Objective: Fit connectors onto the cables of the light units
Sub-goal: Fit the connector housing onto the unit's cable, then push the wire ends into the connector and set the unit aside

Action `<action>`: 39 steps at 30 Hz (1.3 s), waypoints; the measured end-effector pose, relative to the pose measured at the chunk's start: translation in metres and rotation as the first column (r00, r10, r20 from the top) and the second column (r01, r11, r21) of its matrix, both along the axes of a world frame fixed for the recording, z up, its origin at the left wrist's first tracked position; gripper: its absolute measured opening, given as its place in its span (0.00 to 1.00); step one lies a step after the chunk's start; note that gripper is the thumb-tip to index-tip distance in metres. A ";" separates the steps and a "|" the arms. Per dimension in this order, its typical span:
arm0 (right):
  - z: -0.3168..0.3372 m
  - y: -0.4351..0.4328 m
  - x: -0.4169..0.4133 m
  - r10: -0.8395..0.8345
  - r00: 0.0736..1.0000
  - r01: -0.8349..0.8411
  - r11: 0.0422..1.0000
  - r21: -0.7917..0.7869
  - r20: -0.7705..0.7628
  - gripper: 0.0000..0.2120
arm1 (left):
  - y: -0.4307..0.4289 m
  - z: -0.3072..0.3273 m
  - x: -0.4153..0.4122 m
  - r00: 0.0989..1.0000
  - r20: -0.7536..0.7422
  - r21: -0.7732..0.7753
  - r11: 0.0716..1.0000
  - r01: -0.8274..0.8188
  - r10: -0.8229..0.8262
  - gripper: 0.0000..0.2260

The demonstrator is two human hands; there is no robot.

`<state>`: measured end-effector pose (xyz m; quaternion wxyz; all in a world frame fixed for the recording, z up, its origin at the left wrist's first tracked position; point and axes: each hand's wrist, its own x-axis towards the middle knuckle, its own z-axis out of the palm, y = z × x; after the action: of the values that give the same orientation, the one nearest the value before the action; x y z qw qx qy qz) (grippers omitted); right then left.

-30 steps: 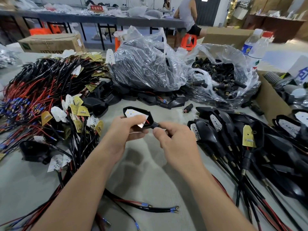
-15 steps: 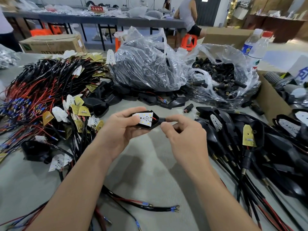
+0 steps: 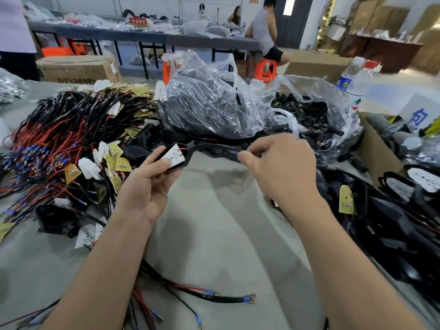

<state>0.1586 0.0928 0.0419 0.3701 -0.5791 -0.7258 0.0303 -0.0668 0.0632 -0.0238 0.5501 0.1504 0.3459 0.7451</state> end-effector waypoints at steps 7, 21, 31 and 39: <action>0.032 0.040 -0.022 0.093 0.840 -0.223 0.957 -0.184 -0.534 0.09 | -0.007 -0.001 0.012 0.825 -0.417 -0.100 0.921 0.376 -0.382 0.13; -0.046 -0.011 -0.022 0.225 0.880 -0.413 0.796 -0.443 -0.418 0.10 | 0.009 -0.018 0.035 0.829 -0.423 -0.328 0.914 0.238 -0.367 0.12; -0.020 -0.031 -0.025 0.242 0.519 -0.851 0.241 -0.468 -0.820 0.11 | 0.009 -0.009 0.025 0.982 -0.187 -0.148 0.989 -0.019 -0.009 0.08; -0.039 -0.038 -0.017 0.317 0.686 -0.726 0.252 -0.639 -0.655 0.07 | 0.014 -0.026 0.028 0.718 -0.696 -0.215 0.957 -0.193 -0.012 0.12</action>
<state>0.1421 0.0545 0.0032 0.1251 -0.3773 -0.6627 0.6346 -0.0385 0.0774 -0.0495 0.3594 0.3224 0.6316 0.6065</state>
